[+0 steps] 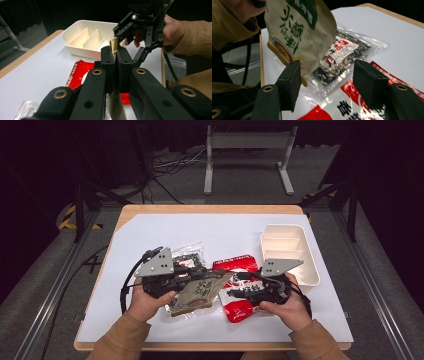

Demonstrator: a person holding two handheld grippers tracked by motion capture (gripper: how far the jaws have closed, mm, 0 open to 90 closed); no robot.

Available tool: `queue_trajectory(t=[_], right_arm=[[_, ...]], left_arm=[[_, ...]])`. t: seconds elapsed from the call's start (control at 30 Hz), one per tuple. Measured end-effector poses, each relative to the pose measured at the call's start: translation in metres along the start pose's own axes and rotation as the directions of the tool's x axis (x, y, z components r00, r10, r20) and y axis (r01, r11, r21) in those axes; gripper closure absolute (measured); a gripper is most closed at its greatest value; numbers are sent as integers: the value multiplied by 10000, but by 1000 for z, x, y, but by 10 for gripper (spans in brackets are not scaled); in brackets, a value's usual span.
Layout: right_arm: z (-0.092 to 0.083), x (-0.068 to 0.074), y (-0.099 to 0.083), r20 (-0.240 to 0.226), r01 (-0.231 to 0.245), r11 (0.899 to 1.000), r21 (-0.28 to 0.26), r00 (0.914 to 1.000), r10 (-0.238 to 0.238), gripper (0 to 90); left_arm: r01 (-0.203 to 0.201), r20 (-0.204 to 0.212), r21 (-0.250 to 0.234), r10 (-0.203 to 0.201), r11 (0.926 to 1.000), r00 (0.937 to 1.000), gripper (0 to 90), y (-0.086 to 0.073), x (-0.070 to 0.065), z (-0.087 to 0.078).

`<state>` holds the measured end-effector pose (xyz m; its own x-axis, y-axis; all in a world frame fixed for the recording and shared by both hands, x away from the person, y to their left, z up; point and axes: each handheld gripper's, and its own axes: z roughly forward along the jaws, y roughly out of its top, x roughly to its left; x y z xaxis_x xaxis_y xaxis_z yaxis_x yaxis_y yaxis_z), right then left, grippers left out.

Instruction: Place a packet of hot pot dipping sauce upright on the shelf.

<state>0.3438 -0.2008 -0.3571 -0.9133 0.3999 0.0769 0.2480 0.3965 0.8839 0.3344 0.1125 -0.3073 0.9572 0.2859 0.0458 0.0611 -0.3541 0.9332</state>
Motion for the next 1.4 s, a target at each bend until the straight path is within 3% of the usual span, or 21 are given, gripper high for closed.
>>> queue_trajectory(t=[0.37, 0.77, 1.07, 1.17, 1.4], right_arm=[[14, 4, 12, -551, 469, 9985, -286, 9973, -484, 460], [23, 7, 31, -1173, 1179, 9930, 113, 9863, -1157, 581], [27, 6, 34, -1581, 1377, 9902, 213, 9785, -1327, 689], [26, 5, 35, -1848, 1405, 9896, 291, 9738, -1328, 779], [24, 4, 38, -1939, 1541, 9873, 388, 9704, -1439, 864]], left_arm=[[-106, 263, 126, 103, 9999, 9996, 860, 0, -4, 8], [-182, 333, 196, 176, 9996, 9993, 860, 0, -6, 9], [-310, 228, 192, 306, 9993, 9993, 859, -1, -6, 8], [-244, 267, 120, 241, 9996, 9994, 858, -1, -5, 8], [-174, 236, 54, 173, 9998, 9996, 854, -2, -5, 7]])
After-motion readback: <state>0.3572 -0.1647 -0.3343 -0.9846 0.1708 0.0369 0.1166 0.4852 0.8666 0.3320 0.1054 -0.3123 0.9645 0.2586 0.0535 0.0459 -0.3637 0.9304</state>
